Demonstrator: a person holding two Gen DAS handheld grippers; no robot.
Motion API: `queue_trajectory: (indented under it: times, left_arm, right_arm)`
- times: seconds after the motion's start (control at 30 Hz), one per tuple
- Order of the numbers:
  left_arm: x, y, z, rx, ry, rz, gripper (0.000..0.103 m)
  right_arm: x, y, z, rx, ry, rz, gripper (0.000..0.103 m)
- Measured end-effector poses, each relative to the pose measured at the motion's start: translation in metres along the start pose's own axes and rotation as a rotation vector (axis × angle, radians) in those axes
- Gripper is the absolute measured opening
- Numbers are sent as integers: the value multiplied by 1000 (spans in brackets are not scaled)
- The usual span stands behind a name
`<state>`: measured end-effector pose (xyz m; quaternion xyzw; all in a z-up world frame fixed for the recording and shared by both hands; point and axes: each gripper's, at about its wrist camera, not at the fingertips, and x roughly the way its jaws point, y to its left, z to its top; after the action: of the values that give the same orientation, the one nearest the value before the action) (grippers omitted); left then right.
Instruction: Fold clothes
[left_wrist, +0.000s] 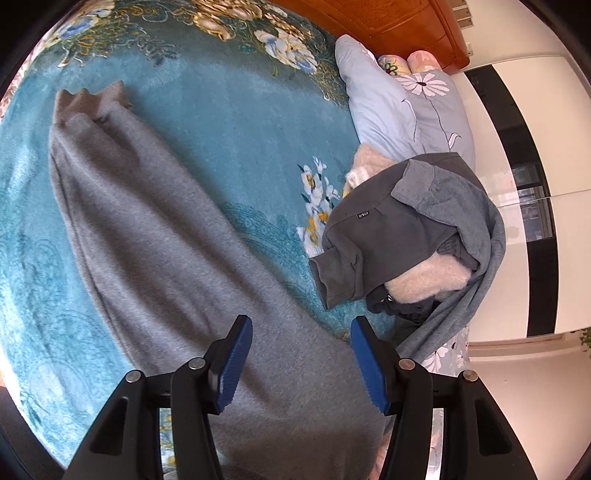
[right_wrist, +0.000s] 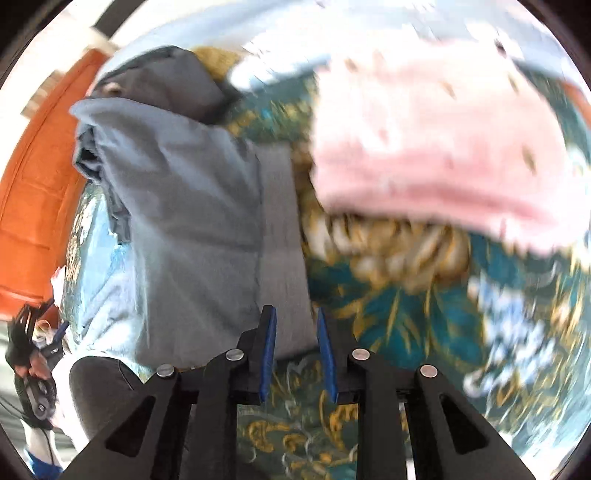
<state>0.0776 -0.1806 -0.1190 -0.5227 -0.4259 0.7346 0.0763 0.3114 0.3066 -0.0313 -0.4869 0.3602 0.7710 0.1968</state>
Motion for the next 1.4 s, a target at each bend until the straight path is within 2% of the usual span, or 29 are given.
queue_trajectory:
  times: [0.17, 0.23, 0.33, 0.53, 0.67, 0.83, 0.93, 1.0, 1.03, 1.07, 1.1, 1.13, 1.17, 1.27, 1.4]
  left_arm:
    - [24, -14, 5, -20, 32, -20, 60]
    - [34, -20, 7, -29, 45, -28, 60]
    - [63, -37, 26, -132, 67, -132, 63]
    - [119, -72, 66, -336, 110, -338, 63]
    - [157, -98, 94, -371, 124, -344, 63]
    - [188, -112, 112, -416, 118, -353, 64]
    - [196, -122, 119, -391, 110, -365, 64]
    - [189, -133, 123, -331, 91, -351, 62]
    - [186, -138, 125, -301, 82, -344, 56]
    - [183, -144, 127, -271, 73, -337, 41]
    - [180, -149, 128, -240, 63, -330, 29]
    - [177, -154, 130, -210, 54, -323, 10]
    - [173, -160, 132, -180, 45, -315, 5]
    - [164, -176, 137, -90, 17, -294, 4]
    - [84, -197, 143, 73, -106, -398, 3]
  right_arm:
    - [31, 24, 39, -11, 3, 98, 26]
    - [47, 33, 55, -9, 7, 96, 26]
    - [76, 47, 77, -6, 26, 88, 26]
    - [102, 57, 85, -13, 83, 47, 26]
    - [99, 56, 83, -10, 81, 29, 26]
    - [98, 51, 82, 7, 87, 3, 26]
    - [98, 52, 83, 9, 91, -6, 26]
    - [98, 53, 84, 11, 92, -6, 26]
    - [99, 54, 84, 12, 93, -6, 26]
    - [99, 54, 84, 13, 94, -6, 26]
    - [99, 55, 84, 14, 94, -6, 26]
    - [100, 55, 85, 15, 95, -5, 26]
    - [100, 56, 85, 16, 96, -5, 26]
    - [99, 58, 84, 16, 89, 5, 26]
    - [92, 60, 85, -2, 69, 10, 26]
